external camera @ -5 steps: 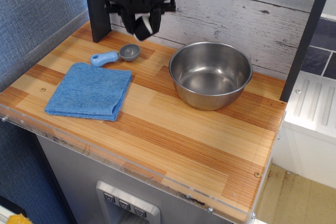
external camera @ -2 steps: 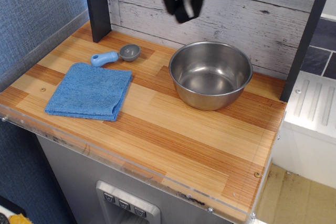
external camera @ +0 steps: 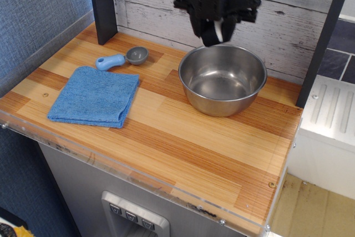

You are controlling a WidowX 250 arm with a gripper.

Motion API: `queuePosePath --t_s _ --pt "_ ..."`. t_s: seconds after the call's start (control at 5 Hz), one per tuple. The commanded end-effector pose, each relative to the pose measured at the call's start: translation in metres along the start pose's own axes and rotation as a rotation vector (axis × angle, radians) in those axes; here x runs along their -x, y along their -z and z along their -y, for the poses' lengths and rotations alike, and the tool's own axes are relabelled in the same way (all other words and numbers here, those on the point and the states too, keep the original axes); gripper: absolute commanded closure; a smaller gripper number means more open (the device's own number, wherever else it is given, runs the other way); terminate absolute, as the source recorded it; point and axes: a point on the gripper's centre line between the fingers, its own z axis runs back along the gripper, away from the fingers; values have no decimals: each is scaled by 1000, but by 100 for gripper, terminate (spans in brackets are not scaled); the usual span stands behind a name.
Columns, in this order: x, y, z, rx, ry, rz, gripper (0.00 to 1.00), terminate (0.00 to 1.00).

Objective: Put the food in the bowl.

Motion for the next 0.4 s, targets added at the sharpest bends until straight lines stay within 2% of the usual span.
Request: queuePosePath --t_s 0.0,0.2 --pt "-12 -7 -5 -24 8 -8 100 0" --pt "-19 8 -7 -16 19 25 100 0"
